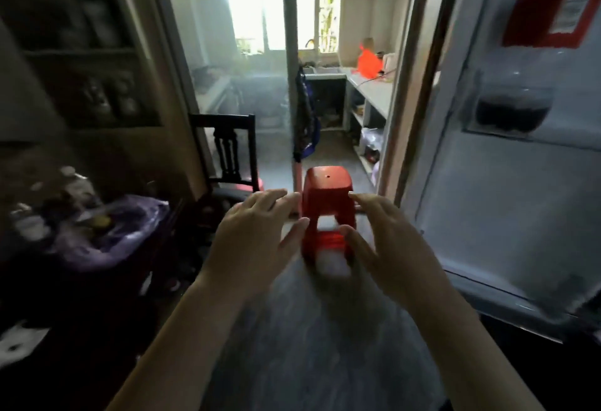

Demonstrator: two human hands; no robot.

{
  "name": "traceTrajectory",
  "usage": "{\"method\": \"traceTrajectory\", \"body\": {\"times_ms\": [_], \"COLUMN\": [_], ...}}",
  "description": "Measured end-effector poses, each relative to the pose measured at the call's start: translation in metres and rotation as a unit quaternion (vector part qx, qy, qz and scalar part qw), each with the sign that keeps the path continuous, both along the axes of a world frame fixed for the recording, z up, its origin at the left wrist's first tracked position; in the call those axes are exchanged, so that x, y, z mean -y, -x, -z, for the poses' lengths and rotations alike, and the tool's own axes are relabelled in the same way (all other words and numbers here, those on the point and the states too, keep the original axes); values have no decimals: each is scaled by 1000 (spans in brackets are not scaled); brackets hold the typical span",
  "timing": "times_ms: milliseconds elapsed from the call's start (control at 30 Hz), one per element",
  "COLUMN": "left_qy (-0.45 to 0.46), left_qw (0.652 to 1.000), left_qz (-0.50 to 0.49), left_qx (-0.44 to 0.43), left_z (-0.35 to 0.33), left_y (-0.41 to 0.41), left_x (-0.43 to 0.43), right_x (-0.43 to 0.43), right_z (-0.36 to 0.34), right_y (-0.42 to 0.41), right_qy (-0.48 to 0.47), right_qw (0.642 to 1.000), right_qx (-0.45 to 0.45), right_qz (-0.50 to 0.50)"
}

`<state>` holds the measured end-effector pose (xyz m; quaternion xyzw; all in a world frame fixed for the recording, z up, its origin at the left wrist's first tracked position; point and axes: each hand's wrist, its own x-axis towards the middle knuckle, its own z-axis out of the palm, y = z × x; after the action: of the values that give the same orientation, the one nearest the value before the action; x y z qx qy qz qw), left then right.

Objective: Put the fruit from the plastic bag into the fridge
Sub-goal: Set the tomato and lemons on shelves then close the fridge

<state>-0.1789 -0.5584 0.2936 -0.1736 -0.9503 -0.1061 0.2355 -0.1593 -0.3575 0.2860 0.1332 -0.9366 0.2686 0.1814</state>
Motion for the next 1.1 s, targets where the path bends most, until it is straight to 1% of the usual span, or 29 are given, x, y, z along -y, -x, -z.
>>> {"method": "traceTrajectory", "body": {"times_ms": [167,267,367,567,700,867,1100], "left_qy": [-12,-20,-31,-48,-61,-83,-98], "left_qw": [991,981,970,947,931,913,891], "left_qz": [-132,-193,-240,-312,-351,-393,-437], "left_qx": [-8,11,28,62,76,70,74], "left_z": [3,12,29,62,70,81,105], "left_y": [-6,-5,4,50,95,150,185], "left_x": [102,143,174,201,208,215,245], "right_x": [94,130,163,196,202,213,274], "right_z": [-2,-2,11,41,40,41,80], "right_y": [44,67,98,178,238,315,367], "right_qy": [-18,-1,-11,-30,-25,-8,-39], "right_qw": [992,982,971,951,938,931,901], "right_qx": [-35,-34,-19,12,24,28,51], "right_qz": [-119,-185,-236,-306,-344,-365,-429]}}
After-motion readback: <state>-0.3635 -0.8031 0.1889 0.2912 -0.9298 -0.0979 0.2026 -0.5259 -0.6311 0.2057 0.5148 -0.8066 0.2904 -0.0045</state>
